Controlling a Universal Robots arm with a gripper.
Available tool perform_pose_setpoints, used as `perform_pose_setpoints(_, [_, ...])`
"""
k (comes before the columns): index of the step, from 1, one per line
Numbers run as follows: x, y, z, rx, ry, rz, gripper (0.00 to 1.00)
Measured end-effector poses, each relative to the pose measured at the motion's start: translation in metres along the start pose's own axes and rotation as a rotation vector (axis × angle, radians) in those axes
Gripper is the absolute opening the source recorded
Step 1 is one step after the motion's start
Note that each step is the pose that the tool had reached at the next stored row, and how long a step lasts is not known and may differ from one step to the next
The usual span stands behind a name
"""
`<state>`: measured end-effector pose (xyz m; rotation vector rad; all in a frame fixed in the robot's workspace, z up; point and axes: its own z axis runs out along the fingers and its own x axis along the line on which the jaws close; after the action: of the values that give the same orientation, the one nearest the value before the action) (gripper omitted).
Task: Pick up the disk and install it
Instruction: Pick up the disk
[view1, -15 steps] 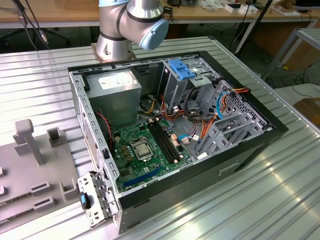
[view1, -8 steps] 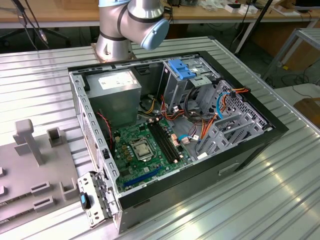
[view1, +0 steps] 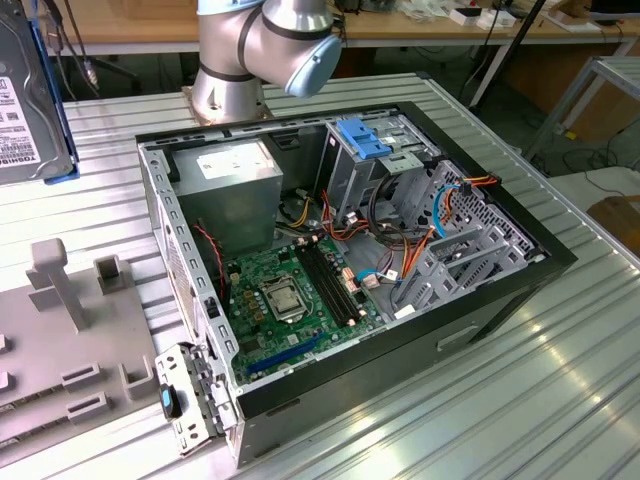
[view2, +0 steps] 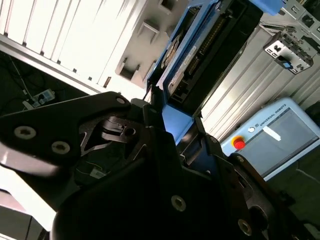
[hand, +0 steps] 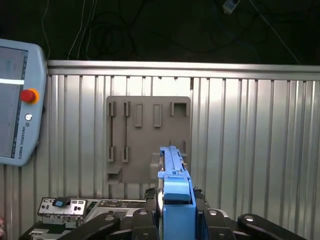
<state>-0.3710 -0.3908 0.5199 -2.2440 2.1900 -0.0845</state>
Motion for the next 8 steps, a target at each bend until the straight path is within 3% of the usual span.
perform_pose_setpoints(3, [0.0132,-0.0049,0.0019,0.0001,-0.0001,0.0,0.37])
perform_pose_setpoints(5, [0.0176,-0.007,0.003,0.0002,-0.0067,0.0,0.37])
perform_pose_setpoints(8, [0.0214,-0.0088,0.0034,0.001,-0.0417,0.002,0.37])
